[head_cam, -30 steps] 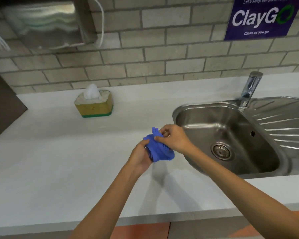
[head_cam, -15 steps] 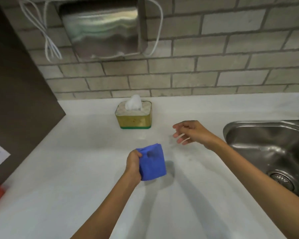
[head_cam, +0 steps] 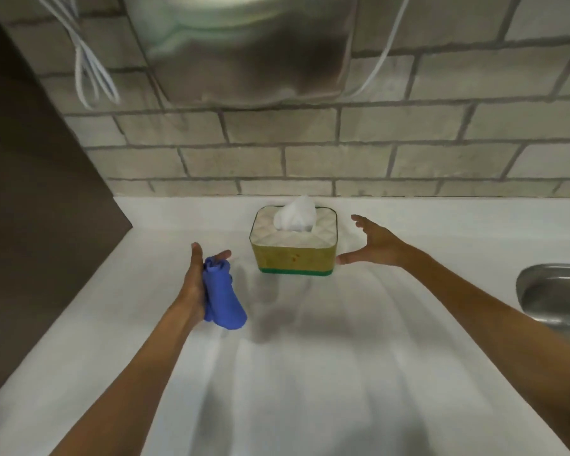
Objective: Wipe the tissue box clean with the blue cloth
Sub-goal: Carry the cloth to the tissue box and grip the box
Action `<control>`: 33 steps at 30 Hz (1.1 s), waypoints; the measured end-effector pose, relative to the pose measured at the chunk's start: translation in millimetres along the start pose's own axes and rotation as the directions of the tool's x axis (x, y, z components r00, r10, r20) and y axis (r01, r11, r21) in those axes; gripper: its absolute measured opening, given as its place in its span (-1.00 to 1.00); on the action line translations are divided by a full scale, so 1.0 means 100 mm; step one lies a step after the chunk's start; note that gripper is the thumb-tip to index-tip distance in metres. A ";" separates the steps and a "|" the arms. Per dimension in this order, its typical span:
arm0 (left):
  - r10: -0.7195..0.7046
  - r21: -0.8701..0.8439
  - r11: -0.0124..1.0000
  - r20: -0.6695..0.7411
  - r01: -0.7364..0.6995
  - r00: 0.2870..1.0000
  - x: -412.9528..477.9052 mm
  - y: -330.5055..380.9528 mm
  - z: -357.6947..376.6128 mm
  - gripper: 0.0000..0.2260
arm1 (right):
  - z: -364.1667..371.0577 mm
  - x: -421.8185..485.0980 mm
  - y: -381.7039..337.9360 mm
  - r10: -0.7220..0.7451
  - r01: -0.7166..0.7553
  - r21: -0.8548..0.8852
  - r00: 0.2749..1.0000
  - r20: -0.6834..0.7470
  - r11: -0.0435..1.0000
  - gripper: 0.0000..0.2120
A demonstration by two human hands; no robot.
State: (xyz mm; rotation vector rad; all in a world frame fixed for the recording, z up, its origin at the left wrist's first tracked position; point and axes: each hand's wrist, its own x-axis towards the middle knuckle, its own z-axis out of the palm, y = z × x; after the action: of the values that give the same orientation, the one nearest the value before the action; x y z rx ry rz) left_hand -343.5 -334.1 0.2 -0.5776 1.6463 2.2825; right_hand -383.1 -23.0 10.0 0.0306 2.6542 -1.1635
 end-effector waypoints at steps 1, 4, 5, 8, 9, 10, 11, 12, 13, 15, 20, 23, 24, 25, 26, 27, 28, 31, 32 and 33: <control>0.009 0.005 1.000 0.009 -0.009 1.000 0.10 0.03 0.00 -0.38 | 0.01 0.10 -0.03 -0.029 0.029 -0.017 1.000 0.011 0.999 0.04; 0.021 0.027 0.999 0.048 -0.022 0.999 0.39 0.05 0.06 -0.35 | 0.02 0.35 -0.09 -0.035 0.039 -0.077 0.998 0.060 0.996 0.21; 0.023 0.036 0.999 0.060 -0.025 0.998 0.46 0.05 0.10 -0.34 | 0.02 0.42 -0.10 -0.021 0.030 -0.105 0.996 0.083 0.994 0.26; 0.004 0.061 0.998 0.058 -0.007 0.998 0.56 0.08 0.24 -0.35 | 0.01 0.57 -0.15 -0.006 0.030 -0.169 0.990 0.141 0.985 0.33; 0.006 0.069 0.998 0.072 -0.011 0.997 0.58 0.07 0.26 -0.37 | 0.02 0.60 -0.16 -0.005 0.035 -0.187 0.987 0.158 0.982 0.33; 0.007 0.071 0.997 0.084 -0.013 0.996 0.61 0.07 0.27 -0.41 | 0.02 0.62 -0.18 -0.002 0.037 -0.196 0.985 0.174 0.980 0.33; -0.003 0.071 0.997 0.074 -0.003 0.997 0.63 0.06 0.27 -0.45 | 0.03 0.64 -0.20 0.003 0.034 -0.196 0.983 0.185 0.980 0.32; -0.005 0.056 0.998 0.054 0.002 0.999 0.64 0.05 0.28 -0.47 | 0.04 0.65 -0.21 0.005 0.033 -0.199 0.982 0.188 0.979 0.31; 0.005 0.025 1.000 0.028 -0.005 1.000 0.66 0.04 0.29 -0.44 | 0.05 0.65 -0.21 0.004 0.035 -0.209 0.983 0.186 0.977 0.30; 0.028 -0.037 0.999 0.023 -0.027 0.999 0.64 0.02 0.31 -0.33 | 0.05 0.64 -0.23 0.001 0.040 -0.227 0.984 0.177 0.973 0.29; 0.029 -0.090 0.996 0.038 -0.026 0.999 0.49 -0.06 0.27 -0.39 | 0.04 0.47 -0.20 0.003 0.040 -0.240 0.984 0.177 0.970 0.28; 0.005 -0.070 0.998 0.025 -0.003 1.000 0.34 -0.16 0.30 -0.30 | 0.03 0.26 -0.12 0.005 0.034 -0.230 0.986 0.169 0.973 0.29; -0.011 -0.057 0.998 0.029 0.012 1.000 0.27 -0.19 0.33 -0.30 | 0.03 0.17 -0.08 0.008 0.030 -0.221 0.985 0.171 0.975 0.30; -0.027 -0.059 0.998 0.029 0.029 0.999 0.19 -0.22 0.36 -0.31 | 0.03 0.07 -0.04 0.012 0.026 -0.216 0.985 0.173 0.976 0.30; -0.046 -0.067 0.997 0.027 0.047 0.999 0.11 -0.26 0.37 -0.33 | 0.02 -0.03 0.01 0.016 0.022 -0.217 0.985 0.171 0.976 0.31; -0.062 -0.068 0.996 0.028 0.064 0.998 0.04 -0.31 0.38 -0.36 | 0.02 -0.14 0.05 0.020 0.018 -0.222 0.986 0.167 0.975 0.31; -0.068 -0.058 0.996 0.031 0.069 0.997 -0.06 -0.36 0.39 -0.38 | 0.01 -0.26 0.10 0.023 0.014 -0.225 0.986 0.162 0.974 0.31; -0.039 -0.017 0.999 0.056 0.040 0.998 -0.34 -0.53 0.44 -0.31 | -0.02 -0.63 0.26 0.018 0.014 -0.226 0.990 0.141 0.974 0.28; -0.029 0.005 1.000 0.065 0.029 0.997 -0.44 -0.58 0.47 -0.30 | -0.04 -0.76 0.31 0.016 0.014 -0.224 0.991 0.133 0.974 0.27; -0.023 0.031 0.999 0.072 0.021 0.997 -0.54 -0.64 0.50 -0.29 | -0.05 -0.88 0.37 0.015 0.014 -0.221 0.992 0.126 0.975 0.27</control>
State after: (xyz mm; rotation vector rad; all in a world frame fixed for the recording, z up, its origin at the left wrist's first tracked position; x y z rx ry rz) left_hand -275.7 -265.7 -14.1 -0.4980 1.6297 2.2324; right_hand -294.2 12.8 7.3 -0.0801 2.6519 -0.8323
